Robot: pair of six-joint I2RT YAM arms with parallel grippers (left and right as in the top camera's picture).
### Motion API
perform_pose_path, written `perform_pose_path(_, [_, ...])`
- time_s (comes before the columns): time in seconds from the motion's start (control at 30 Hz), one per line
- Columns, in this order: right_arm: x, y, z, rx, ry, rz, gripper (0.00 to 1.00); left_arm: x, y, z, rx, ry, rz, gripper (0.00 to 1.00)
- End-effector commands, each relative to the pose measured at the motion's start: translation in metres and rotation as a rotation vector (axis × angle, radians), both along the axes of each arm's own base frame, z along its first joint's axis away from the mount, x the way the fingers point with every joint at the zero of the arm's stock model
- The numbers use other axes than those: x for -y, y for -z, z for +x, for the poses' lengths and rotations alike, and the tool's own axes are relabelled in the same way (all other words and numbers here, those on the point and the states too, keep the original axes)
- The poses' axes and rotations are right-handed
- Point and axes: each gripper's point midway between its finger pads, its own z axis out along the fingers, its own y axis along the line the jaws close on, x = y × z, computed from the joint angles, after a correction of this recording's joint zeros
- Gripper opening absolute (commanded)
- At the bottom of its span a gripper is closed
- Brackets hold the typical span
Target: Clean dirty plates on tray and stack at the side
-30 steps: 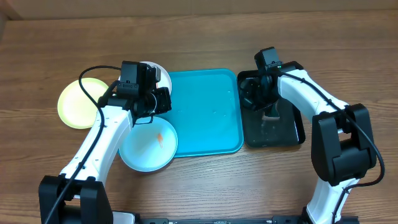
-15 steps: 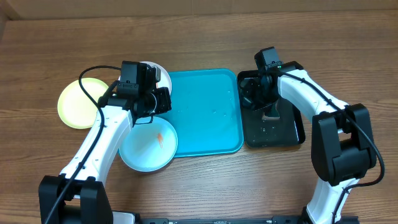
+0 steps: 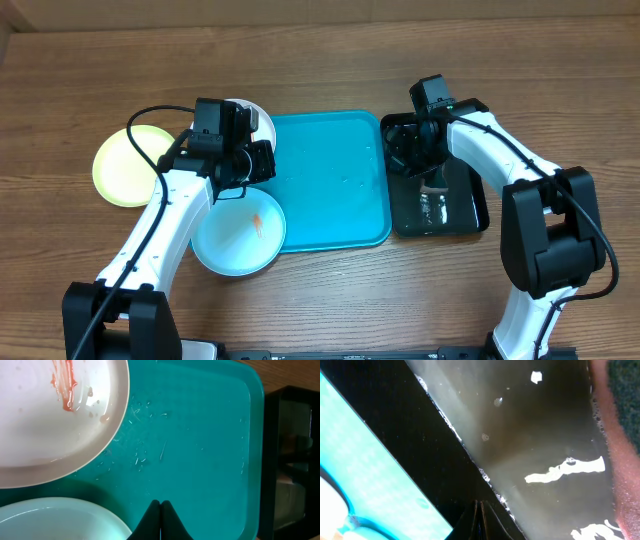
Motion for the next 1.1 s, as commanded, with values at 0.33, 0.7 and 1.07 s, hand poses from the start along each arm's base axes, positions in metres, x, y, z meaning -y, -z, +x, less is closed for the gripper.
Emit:
perform_pose_path(0.33, [0.039,-0.041,0.018,0.05,-0.019,-0.004,0.27,0.001,0.001,0.0,0.01,0.024,0.015,0.04])
perform_pose_path(0.7, [0.025,-0.089,0.017,0.131,-0.171,-0.014,0.49,-0.027,0.006,0.009,0.035,-0.061,0.16,0.04])
perform_pose_path(1.07, [-0.093,-0.096,0.017,0.358,-0.392,-0.014,0.59,-0.067,0.009,0.01,0.013,-0.187,0.241,0.29])
